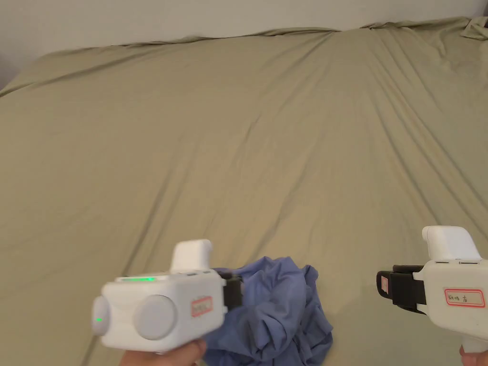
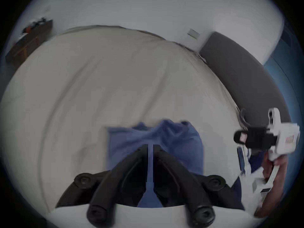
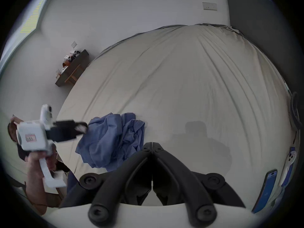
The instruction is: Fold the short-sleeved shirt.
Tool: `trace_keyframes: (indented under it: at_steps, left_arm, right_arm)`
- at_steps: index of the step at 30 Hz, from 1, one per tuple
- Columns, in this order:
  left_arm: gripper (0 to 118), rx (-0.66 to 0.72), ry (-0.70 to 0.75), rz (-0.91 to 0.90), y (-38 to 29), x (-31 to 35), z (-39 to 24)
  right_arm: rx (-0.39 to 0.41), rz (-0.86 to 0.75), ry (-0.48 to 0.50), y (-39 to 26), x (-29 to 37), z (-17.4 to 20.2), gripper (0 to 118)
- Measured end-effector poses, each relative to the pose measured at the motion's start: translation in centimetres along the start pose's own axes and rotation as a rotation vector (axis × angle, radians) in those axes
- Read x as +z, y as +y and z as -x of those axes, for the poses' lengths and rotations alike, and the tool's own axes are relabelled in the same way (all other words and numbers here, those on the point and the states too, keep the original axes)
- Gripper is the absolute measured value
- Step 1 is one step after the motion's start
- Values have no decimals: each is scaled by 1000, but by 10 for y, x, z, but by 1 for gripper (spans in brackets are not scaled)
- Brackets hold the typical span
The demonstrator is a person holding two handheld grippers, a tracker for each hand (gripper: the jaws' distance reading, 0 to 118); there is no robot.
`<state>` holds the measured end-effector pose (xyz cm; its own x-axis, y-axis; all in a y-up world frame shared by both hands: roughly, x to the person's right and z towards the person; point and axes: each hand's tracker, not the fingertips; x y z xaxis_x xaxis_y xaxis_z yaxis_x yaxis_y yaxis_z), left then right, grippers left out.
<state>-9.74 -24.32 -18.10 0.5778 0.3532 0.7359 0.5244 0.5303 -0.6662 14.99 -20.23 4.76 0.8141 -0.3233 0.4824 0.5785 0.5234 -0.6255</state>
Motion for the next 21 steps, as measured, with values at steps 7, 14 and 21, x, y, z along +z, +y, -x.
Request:
trace_keyframes:
  at_steps: [7, 14, 21]
  left_arm:
    - [6, -243, 21, 127, -36, -87, -98]
    - [6, -200, -111, 182, -38, -112, -137]
    - [6, -4, -383, 19, -9, -5, -67]
  right_arm:
    - [-26, -11, -51, 4, 15, -11, 2]
    - [-35, -65, -71, 13, 42, -20, 2]
    - [-8, -79, 126, 17, 39, -11, 2]
